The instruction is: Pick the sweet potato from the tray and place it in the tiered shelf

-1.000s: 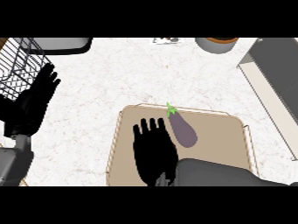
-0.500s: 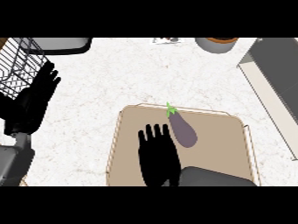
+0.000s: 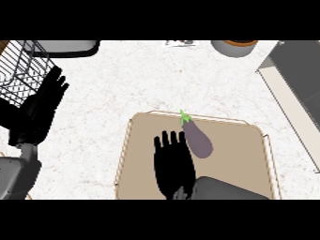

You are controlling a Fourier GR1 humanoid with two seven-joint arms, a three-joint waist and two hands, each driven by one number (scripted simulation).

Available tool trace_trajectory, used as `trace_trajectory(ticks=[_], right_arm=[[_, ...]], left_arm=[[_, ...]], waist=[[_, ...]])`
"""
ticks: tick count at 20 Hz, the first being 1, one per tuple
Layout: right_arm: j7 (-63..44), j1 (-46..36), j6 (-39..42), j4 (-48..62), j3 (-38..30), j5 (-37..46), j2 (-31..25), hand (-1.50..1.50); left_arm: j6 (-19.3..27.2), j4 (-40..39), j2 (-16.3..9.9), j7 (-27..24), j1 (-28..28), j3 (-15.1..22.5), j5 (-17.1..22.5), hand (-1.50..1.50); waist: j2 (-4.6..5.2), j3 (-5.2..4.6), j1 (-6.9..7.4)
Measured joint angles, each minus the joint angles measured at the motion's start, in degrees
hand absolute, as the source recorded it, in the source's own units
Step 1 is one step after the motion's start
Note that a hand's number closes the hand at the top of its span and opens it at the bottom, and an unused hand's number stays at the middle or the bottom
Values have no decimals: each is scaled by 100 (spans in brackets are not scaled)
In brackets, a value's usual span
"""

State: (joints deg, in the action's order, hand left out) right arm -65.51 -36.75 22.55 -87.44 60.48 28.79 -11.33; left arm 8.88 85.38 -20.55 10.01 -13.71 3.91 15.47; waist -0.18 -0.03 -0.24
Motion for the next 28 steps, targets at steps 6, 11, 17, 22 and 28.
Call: trace_trajectory(ticks=[6, 11, 17, 22, 28], right_arm=[[259, 381, -12, 413, -141, 451, 129, -150], [573, 534, 17, 630, -363, 788, 252, 150], [994, 634, 27, 680, -325, 1475, 253, 150], [1018, 930, -281, 630, -562, 1925, 513, 150], [1014, 1438, -1114, 320, -951, 2117, 769, 150]], left_arm=[[-3, 136, 88, 80, 78, 14, -100, 0], [-75, 194, 121, 147, 48, -37, -128, 0], [-161, 40, 173, 53, 4, -161, -200, 0], [-226, 54, 191, 183, -75, -239, -210, 0], [-312, 63, 182, 98, 58, -293, -214, 0]], waist=[[2, 0, 21], [-57, -6, 40], [-91, -12, 46], [-79, -33, 14], [-46, -39, -7]])
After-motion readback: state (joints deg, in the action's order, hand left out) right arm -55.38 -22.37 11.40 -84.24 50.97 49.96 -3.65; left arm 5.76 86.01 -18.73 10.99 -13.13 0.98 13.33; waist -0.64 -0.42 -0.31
